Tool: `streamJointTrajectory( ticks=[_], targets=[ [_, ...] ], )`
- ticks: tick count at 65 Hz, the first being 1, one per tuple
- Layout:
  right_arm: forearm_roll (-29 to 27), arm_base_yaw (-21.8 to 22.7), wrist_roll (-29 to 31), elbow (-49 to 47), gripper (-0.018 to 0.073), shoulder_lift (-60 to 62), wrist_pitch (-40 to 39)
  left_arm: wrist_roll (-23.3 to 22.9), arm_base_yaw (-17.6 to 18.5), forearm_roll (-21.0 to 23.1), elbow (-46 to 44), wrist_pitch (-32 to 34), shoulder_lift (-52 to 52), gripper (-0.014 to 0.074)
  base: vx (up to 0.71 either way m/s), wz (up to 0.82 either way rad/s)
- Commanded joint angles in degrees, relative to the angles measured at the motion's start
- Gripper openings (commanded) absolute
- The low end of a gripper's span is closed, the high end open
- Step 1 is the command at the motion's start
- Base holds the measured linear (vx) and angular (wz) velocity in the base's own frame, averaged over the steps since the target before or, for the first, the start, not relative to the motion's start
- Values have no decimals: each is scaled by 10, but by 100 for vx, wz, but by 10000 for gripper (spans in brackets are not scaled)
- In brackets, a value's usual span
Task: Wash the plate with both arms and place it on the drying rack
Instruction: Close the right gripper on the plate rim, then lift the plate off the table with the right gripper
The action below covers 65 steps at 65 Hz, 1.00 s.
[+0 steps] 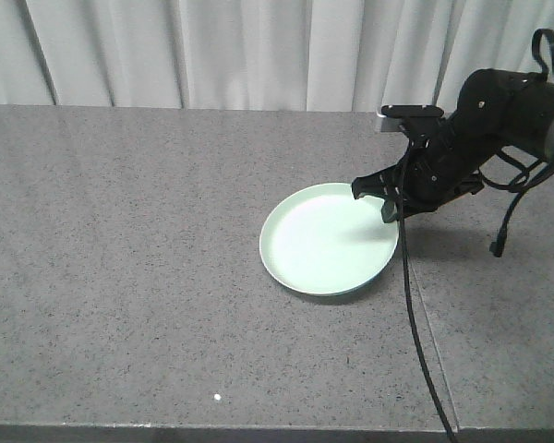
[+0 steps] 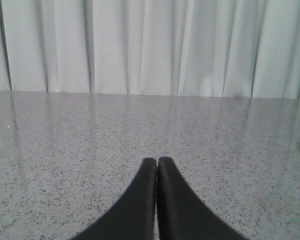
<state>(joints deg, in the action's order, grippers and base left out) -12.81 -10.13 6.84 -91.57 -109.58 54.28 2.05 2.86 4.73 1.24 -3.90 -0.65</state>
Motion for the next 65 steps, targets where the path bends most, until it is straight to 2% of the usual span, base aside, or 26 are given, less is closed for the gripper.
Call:
streamJointTrajectory(
  ticks=[1,15,30,42,54,65],
  targets=[
    [-50,0,32,17,-3,65,-22,-5,1,3,-15,44,-9,-7,0,0],
    [-154,-1,110,94,-3,136,-25,-5,1,3,-15,44,-9,-7,0,0],
    [-237,-4,175,178,-3,210,-29,-5,1,3,-15,44,-9,-7,0,0],
    [-245,-36,192,246,-3,257,-55,-5,1,3,-15,44,-9,-7,0,0],
    [-244,-70,192,269,-3,285,-57,-5,1,3,-15,44,-9,-7,0,0],
    [-264,-72,192,269,-3,290,-55,-5,1,3,-15,44,-9,-7,0,0]
  ],
)
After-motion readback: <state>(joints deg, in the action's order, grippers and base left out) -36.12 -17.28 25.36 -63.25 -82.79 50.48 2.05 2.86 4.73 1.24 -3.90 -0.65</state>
